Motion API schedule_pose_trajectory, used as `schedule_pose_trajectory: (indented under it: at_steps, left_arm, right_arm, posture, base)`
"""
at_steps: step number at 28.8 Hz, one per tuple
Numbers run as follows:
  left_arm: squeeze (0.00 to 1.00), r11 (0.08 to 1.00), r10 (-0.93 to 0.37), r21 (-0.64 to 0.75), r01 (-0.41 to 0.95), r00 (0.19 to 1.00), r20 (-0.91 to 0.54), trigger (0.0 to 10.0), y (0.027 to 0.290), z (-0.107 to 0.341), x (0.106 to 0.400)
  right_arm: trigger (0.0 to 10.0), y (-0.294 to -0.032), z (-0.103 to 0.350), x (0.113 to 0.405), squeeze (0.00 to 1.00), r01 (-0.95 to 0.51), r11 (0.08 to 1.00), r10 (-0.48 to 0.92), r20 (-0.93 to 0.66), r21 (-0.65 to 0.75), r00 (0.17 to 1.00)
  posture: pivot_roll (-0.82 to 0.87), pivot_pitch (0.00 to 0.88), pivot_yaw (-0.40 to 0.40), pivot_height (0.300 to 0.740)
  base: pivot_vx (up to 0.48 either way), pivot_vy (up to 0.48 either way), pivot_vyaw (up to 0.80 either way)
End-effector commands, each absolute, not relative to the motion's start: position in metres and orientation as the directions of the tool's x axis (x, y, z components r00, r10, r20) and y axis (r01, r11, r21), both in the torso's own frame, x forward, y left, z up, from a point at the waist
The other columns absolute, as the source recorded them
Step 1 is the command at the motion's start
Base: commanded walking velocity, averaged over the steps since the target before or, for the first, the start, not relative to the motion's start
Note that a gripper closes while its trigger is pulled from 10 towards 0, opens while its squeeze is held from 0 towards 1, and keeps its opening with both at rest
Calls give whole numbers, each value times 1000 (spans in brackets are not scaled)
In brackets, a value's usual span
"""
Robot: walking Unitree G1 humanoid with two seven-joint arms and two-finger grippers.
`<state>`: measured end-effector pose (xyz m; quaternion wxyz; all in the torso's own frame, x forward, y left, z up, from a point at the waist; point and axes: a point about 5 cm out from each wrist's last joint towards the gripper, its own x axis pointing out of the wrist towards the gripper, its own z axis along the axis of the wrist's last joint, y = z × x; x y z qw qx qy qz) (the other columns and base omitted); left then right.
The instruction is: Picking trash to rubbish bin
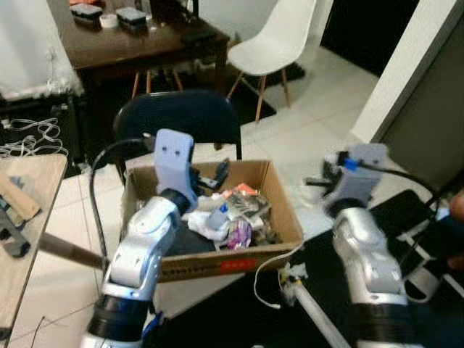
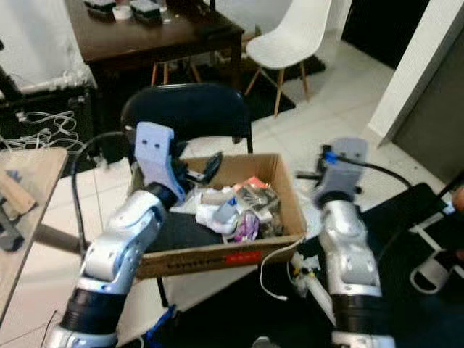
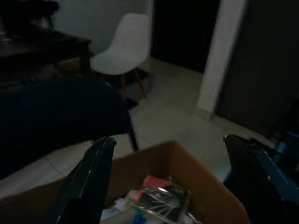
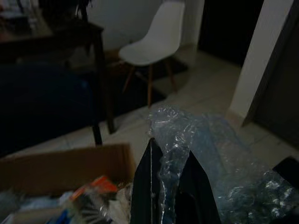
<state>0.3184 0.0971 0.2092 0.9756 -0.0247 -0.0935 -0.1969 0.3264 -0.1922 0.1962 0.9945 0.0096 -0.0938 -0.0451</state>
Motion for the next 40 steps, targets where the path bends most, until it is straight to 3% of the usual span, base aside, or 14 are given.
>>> schedule_pose_trajectory:
  at_steps: [1,2,5,9,15,16,27,40]
  left_arm:
    - [0,952,-298,-11,305,937,183,10000,107,204,322]
    - [0,975,-219,-6,224,957,191,10000,113,204,325]
    - [0,988,-149,-3,153,970,194,10000,120,205,328]
    - [0,994,-113,14,113,977,180,10000,124,203,330]
    - [0,997,-78,40,71,980,182,10000,127,199,330]
    - [0,996,-84,42,78,980,179,10000,126,196,329]
    - [0,959,-279,7,283,940,195,10000,103,196,321]
    - [0,950,-304,-9,312,929,210,10000,103,196,318]
  right_arm:
    - [10000,-183,196,327,0,39,999,-42,188,19,981]
    - [10000,-176,197,328,0,6,1000,-5,189,-9,982]
    - [10000,-166,198,328,0,-32,998,41,196,-47,980]
    - [10000,-156,196,328,0,-60,992,81,201,-112,976]
    - [10000,-157,195,328,0,-54,993,74,205,-101,976]
    - [10000,-162,194,326,0,-41,998,50,211,-44,976]
    - [10000,-167,193,325,0,-24,998,37,215,-63,976]
    - [10000,-167,190,324,0,-25,998,36,211,-58,977]
  posture:
    - [-18,127,0,740]
    - [-16,129,-4,740]
    - [-16,129,-4,740]
    - [-15,127,-7,740]
    - [-15,127,-7,740]
    - [-20,127,-6,740]
    - [-29,119,-9,740]
    - [-29,111,-15,740]
  base:
    - [0,0,0]
    - [0,0,0]
    - [0,0,533]
    - [0,0,800]
    - [0,0,800]
    - [0,0,0]
    - [0,0,0]
    - [408,0,0]
